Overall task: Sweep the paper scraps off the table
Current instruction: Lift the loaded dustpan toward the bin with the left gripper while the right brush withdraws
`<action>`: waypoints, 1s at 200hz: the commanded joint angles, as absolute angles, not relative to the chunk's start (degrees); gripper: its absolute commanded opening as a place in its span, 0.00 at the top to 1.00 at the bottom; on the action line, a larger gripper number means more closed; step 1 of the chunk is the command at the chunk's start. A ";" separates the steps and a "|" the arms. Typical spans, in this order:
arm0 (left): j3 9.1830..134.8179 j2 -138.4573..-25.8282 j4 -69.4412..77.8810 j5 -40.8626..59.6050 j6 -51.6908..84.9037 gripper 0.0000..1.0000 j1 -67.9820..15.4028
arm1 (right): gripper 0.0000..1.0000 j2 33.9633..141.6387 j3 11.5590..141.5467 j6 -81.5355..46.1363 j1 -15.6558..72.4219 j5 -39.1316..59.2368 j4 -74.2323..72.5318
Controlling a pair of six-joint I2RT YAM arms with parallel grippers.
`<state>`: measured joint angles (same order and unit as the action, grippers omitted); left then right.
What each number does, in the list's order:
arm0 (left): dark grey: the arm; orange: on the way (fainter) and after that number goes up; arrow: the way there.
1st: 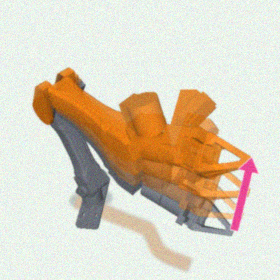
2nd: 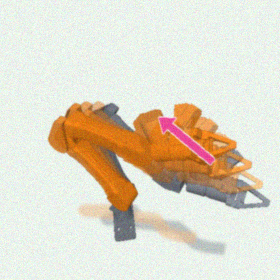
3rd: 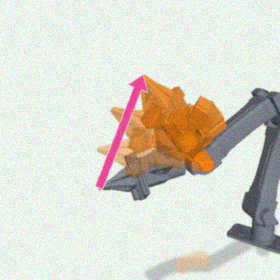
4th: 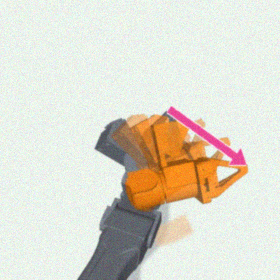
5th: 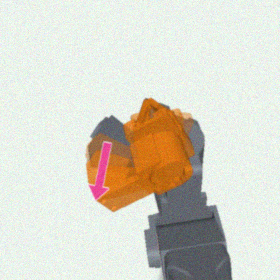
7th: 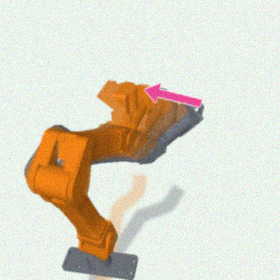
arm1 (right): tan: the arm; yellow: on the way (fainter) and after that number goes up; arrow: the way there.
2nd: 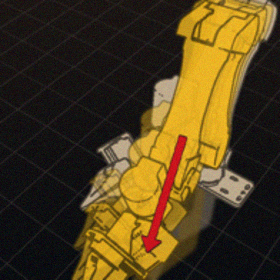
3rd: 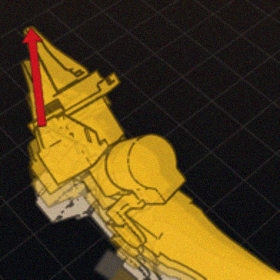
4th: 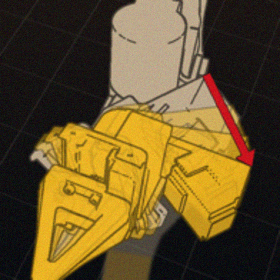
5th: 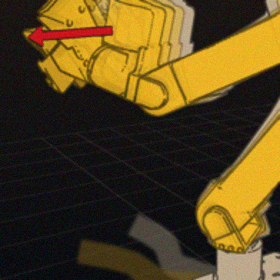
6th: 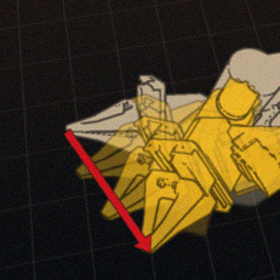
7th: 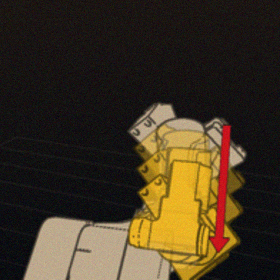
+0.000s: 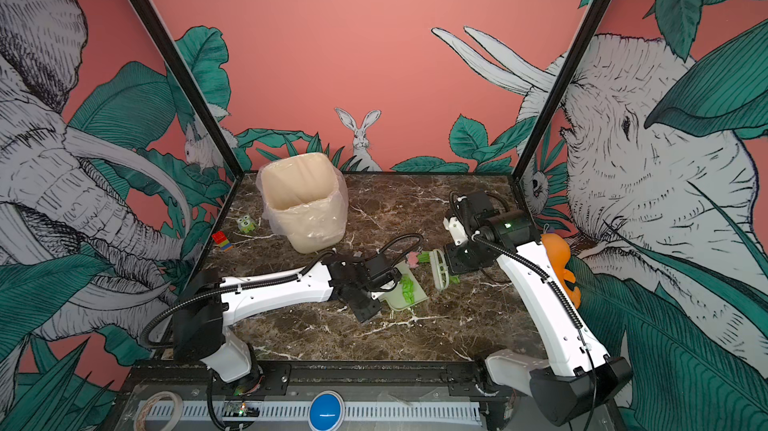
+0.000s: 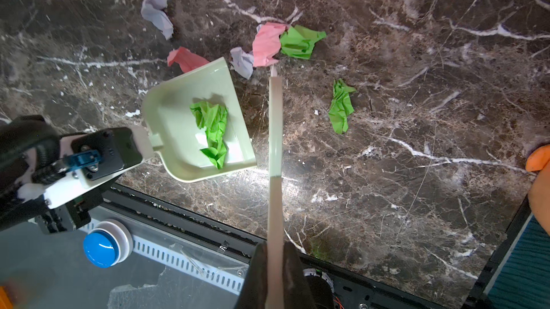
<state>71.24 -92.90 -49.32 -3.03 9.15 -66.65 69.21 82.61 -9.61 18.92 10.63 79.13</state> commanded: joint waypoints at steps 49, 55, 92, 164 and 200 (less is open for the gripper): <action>74.20 -80.09 -55.55 -7.68 13.42 1.00 -65.16 | 1.00 65.99 76.14 -10.35 14.95 19.49 74.09; 74.98 -79.38 -56.45 -7.80 13.45 1.00 -64.75 | 1.00 65.85 75.61 -10.45 14.86 19.81 73.64; 80.88 -76.44 -63.64 -7.82 13.99 1.00 -61.42 | 1.00 65.58 72.75 -10.46 14.59 21.24 72.18; 98.21 -76.68 -78.69 -8.30 13.07 1.00 -53.48 | 1.00 65.31 70.98 -10.17 14.15 23.63 70.44; 104.91 -77.89 -84.96 -7.80 10.86 1.00 -46.40 | 1.00 65.32 70.76 -10.02 14.06 24.33 70.10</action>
<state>101.23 -77.30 -77.06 -7.62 12.38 -50.24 66.35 71.29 -10.31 14.44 22.98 70.74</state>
